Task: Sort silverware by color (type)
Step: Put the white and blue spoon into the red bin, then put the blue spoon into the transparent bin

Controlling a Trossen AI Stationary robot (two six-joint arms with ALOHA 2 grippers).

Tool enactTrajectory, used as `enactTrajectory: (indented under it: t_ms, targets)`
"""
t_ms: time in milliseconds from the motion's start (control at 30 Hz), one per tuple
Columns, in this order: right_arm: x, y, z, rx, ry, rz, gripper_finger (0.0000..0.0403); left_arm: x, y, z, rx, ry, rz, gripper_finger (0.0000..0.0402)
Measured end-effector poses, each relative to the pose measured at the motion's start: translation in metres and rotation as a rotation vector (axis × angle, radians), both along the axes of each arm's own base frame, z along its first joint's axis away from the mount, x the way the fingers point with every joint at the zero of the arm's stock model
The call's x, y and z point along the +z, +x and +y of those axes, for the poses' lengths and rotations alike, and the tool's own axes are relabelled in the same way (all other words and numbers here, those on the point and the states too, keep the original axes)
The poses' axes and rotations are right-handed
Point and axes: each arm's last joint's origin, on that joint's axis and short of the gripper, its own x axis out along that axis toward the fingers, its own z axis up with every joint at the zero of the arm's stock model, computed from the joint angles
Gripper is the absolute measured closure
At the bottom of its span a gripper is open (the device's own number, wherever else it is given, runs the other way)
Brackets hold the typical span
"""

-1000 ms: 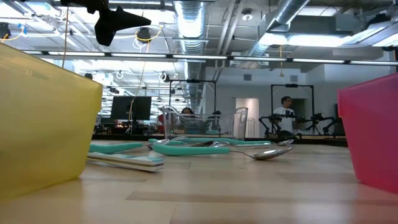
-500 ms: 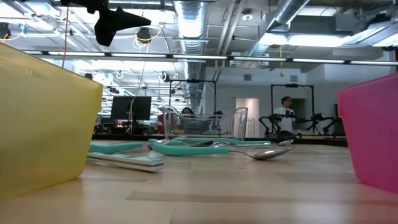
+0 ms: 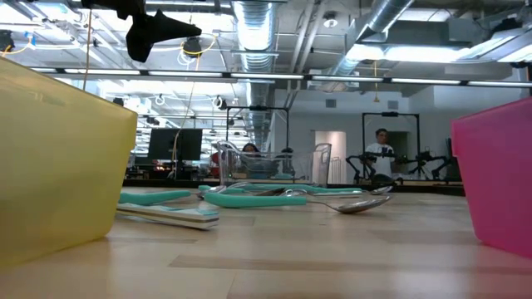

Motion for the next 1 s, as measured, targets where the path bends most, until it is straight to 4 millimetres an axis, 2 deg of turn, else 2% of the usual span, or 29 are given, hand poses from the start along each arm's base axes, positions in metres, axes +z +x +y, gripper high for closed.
enactTrajectory:
  t_ms: [333,667,867,1000]
  targets:
    - [-0.001,0.011,-0.006,0.07,-0.002,0.066,0.0347,0.0,0.0,0.0,-0.003,0.002,0.001,0.0164]
    - [0.001,0.015,-0.007,0.115,-0.039,0.067,0.0277,0.0,0.0,0.0,-0.003,0.003,0.002,0.0164]
    - [0.016,0.027,-0.003,0.151,-0.065,0.04,0.0228,0.0,0.0,0.0,-0.005,0.003,0.002,0.0164]
    - [0.038,0.036,0.0,0.18,-0.105,0.039,0.0219,0.001,0.0,-0.001,-0.023,-0.006,-0.014,0.0164]
